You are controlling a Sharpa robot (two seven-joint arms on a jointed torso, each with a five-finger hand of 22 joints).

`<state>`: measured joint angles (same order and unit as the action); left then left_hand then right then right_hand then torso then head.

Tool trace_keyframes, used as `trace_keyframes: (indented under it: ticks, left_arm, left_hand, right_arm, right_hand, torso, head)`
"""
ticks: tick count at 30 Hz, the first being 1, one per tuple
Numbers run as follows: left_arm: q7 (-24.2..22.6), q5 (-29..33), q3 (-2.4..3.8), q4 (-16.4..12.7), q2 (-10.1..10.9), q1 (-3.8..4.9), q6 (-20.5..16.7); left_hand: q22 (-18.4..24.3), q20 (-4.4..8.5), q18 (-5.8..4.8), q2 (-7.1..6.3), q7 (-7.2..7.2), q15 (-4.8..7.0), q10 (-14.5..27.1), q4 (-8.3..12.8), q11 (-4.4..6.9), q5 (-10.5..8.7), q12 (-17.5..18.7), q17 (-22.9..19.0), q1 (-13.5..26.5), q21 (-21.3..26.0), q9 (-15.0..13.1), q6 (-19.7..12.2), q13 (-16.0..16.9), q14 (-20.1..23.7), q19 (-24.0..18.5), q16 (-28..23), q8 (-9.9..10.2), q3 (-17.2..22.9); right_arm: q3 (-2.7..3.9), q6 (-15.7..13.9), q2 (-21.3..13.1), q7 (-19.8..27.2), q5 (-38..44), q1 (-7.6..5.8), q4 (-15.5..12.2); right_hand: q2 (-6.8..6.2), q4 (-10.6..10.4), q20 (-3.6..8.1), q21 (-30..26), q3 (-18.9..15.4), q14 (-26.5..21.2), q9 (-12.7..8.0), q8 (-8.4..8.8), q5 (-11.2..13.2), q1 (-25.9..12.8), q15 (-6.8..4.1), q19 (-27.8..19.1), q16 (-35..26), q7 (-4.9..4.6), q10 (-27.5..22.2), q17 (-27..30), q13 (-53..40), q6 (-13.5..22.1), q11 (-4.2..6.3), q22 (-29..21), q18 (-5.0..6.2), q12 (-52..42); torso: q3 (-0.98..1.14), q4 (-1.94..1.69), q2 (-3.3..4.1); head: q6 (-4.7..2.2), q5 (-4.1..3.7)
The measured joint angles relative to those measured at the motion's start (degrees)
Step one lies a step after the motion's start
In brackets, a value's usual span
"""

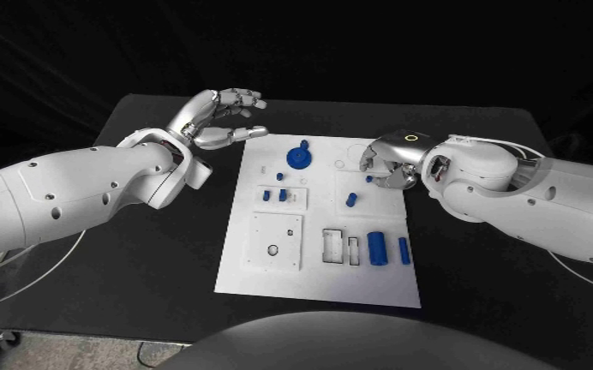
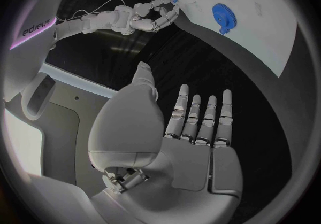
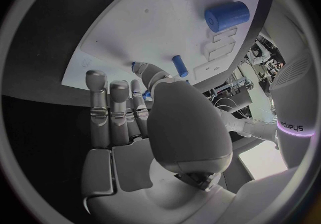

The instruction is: Assemble the parts on the task board

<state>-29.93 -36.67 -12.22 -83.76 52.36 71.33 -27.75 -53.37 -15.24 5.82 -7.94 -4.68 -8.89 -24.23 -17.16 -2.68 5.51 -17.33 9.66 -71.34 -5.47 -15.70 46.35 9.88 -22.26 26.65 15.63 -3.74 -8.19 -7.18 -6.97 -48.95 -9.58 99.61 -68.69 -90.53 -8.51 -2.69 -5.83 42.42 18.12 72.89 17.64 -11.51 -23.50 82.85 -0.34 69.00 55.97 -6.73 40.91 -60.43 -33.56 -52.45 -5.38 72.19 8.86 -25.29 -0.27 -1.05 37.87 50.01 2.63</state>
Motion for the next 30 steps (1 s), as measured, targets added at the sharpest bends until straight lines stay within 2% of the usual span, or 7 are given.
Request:
trace_keyframes:
  ticks: [2,4,6,10,12,21,30]
  left_arm:
    - [-0.39,1.49,-0.01,0.0,-0.13,0.0,0.41]
    - [-0.61,2.46,-0.01,0.03,-0.27,0.0,0.78]
    - [-0.74,3.24,-0.02,0.1,-0.4,0.0,1.19]
    - [-0.81,4.23,-0.04,0.33,-0.58,-0.01,1.88]
    - [-0.81,4.54,-0.04,0.47,-0.68,-0.01,2.14]
    - [-0.6,5.37,-0.07,0.97,-0.98,-0.03,3.2]
    - [-0.23,5.63,-0.09,1.23,-1.15,-0.06,3.87]
  left_hand:
    - [1.04,-0.49,1.02,1.15,-0.01,-0.39,-0.24,0.17,-0.24,1.17,-0.97,-0.25,-1.15,0.14,0.64,0.0,-0.8,-2.86,1.52,0.97,0.0,0.79]
    - [2.03,-0.78,1.34,2.24,-0.26,-0.63,-0.74,-0.01,-0.74,2.38,-1.99,-0.6,-2.24,0.48,1.27,0.25,-1.58,-5.51,2.93,1.9,0.0,1.25]
    - [2.86,-1.14,2.23,2.98,-0.54,-0.78,-1.04,0.11,-1.04,3.23,-2.67,-1.23,-2.99,0.71,1.76,0.53,-2.28,-6.66,3.5,1.91,0.0,1.43]
    - [4.01,-1.23,2.23,3.57,-0.75,-1.07,-1.16,0.11,-1.16,4.16,-3.51,-2.17,-3.59,1.03,2.44,0.74,-3.34,-7.45,4.2,1.91,0.0,1.43]
    - [4.5,-1.25,3.08,3.87,-0.75,-0.93,-1.24,0.2,-1.24,4.49,-3.8,-2.62,-3.89,1.28,2.78,0.74,-3.86,-7.59,4.62,1.91,0.0,1.51]
    - [6.02,-1.22,3.1,4.77,-0.96,-1.64,-1.24,0.26,-1.24,5.66,-4.87,-3.83,-4.79,1.27,3.78,0.96,-5.52,-9.13,6.27,1.91,0.0,1.58]
    - [6.64,-1.13,3.1,5.64,-1.15,-1.65,-1.45,0.26,-1.44,6.47,-5.5,-4.27,-5.66,1.27,4.2,1.15,-6.02,-9.95,7.17,2.18,0.0,1.58]
  right_arm:
    - [0.0,-0.01,0.11,0.14,-0.01,0.09,0.19]
    - [0.0,-0.03,0.23,0.28,-0.06,0.15,0.41]
    - [0.0,-0.06,0.38,0.46,-0.13,0.2,0.7]
    - [-0.01,-0.1,0.57,0.79,-0.26,0.34,1.14]
    - [-0.01,-0.12,0.66,0.93,-0.36,0.47,1.32]
    - [0.05,-0.31,1.33,1.6,-0.86,1.43,2.29]
    - [0.17,-1.19,1.34,2.04,-1.53,1.67,2.74]
  right_hand:
    - [0.0,0.12,0.2,0.02,0.12,0.09,0.22,0.0,-0.5,0.0,-0.09,0.2,0.0,-0.3,0.76,0.0,0.35,-0.29,-0.09,0.18,0.0,0.0]
    - [0.0,0.33,0.18,0.14,0.33,0.25,0.48,0.0,-1.05,0.0,0.07,0.22,0.34,-0.46,1.47,0.0,0.76,-0.46,0.01,0.32,0.0,-0.09]
    - [0.0,0.43,0.2,0.71,0.55,0.49,0.75,0.0,-1.26,0.0,-0.1,0.8,0.62,-0.55,2.4,-0.1,1.13,-0.66,0.09,0.57,0.0,-0.34]
    - [0.21,0.54,0.36,0.97,0.89,0.71,1.32,-0.45,-1.59,-0.21,0.12,0.97,0.78,-0.46,4.42,-0.12,1.84,-1.4,0.27,0.96,0.0,-0.66]
    - [0.21,0.63,0.25,1.0,0.97,0.79,1.53,-0.45,-1.59,-0.21,0.03,1.16,1.01,-0.45,5.04,-0.12,2.11,-1.58,0.53,1.09,0.0,-0.66]
    - [0.46,0.95,0.41,1.34,1.3,0.91,2.75,-1.36,-1.59,-0.46,-0.09,1.43,1.45,-0.15,8.01,-0.08,3.0,-3.32,0.85,1.62,0.0,-1.29]
    - [0.48,1.19,0.62,1.61,1.54,1.11,4.0,-2.2,-1.58,-0.44,-0.29,1.63,1.64,-0.02,10.17,0.11,3.51,-4.43,1.38,2.03,0.01,-1.66]
  torso:
    - [0.01,-0.01,-0.03]
    - [-0.03,-0.01,-0.03]
    - [-0.03,-0.01,-0.04]
    - [-0.07,-0.02,-0.04]
    - [-0.07,-0.04,-0.04]
    - [-0.09,-0.05,-0.04]
    - [-0.07,0.0,0.02]
  head:
    - [0.0,-0.05]
    - [0.0,-0.14]
    - [0.0,-0.21]
    - [0.0,-0.27]
    - [0.0,-0.31]
    - [0.0,-0.23]
    - [0.0,-0.13]
